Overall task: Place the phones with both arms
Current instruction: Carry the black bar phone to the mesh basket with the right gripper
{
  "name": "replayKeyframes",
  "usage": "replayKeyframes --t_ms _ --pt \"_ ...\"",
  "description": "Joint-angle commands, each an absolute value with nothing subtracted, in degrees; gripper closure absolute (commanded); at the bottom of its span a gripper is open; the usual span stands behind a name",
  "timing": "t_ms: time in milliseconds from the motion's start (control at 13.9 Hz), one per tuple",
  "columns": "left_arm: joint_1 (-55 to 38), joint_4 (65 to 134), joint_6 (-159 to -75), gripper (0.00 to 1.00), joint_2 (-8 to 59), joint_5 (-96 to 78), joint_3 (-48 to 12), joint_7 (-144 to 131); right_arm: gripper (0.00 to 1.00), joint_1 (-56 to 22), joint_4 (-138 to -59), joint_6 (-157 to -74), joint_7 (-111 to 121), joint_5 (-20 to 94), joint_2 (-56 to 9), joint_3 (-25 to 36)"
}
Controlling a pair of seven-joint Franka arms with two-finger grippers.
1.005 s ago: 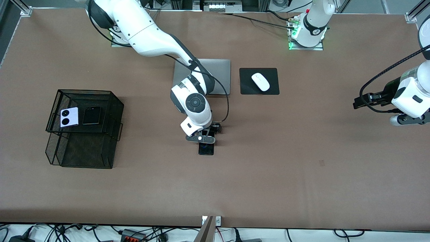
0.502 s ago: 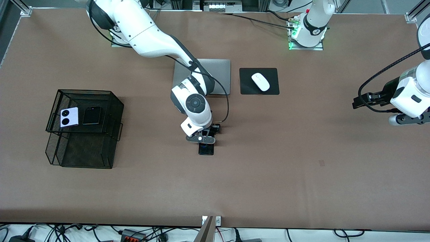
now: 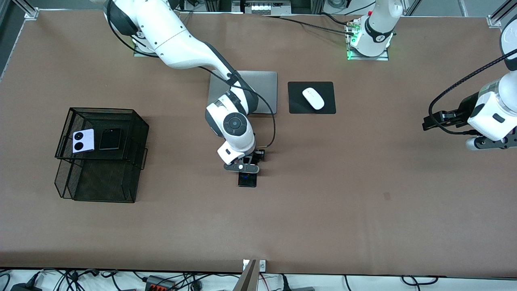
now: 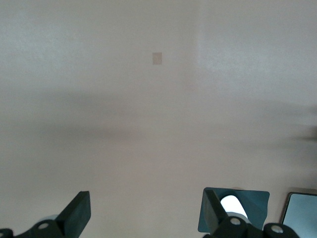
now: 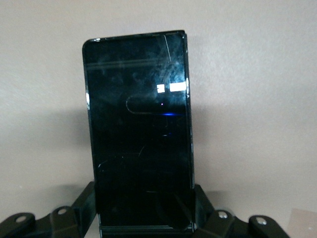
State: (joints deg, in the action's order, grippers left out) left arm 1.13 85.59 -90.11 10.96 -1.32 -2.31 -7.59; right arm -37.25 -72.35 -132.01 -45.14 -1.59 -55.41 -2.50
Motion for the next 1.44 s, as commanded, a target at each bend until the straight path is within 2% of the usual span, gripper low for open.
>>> replayKeyframes --t_ms 0,215,359,790,933,1364 --pt "1.0 85.3 -89.3 0.00 10.0 -0.2 -2.5 -6.8 0.58 -36.9 -70.6 -130.6 -44.8 -2.1 -53.5 -1.9" --pt "1.0 85.3 -89.2 0.00 10.0 -0.3 -2.5 -6.9 0.58 -33.9 -70.6 -128.2 -44.0 -2.1 -49.9 -1.8" --pt "1.0 85.3 -89.2 0.00 10.0 -0.3 -2.5 -6.8 0.58 -29.2 -71.5 -126.8 -38.8 -1.8 -46.6 -2.5" --pt "1.0 85.3 -89.2 0.00 10.0 -0.3 -2.5 -6.7 0.58 -17.0 -75.4 -114.2 -16.8 -1.8 -38.6 -2.1" --pt "1.1 85.3 -89.2 0.00 10.0 -0.3 -2.5 -6.6 0.58 -12.9 -75.3 -109.9 -5.1 -1.8 -37.3 -2.3" --pt "0.9 85.3 -89.2 0.00 10.1 -0.3 -2.5 -3.1 0.58 -3.5 -75.3 -105.9 23.0 -1.8 -35.3 -2.2"
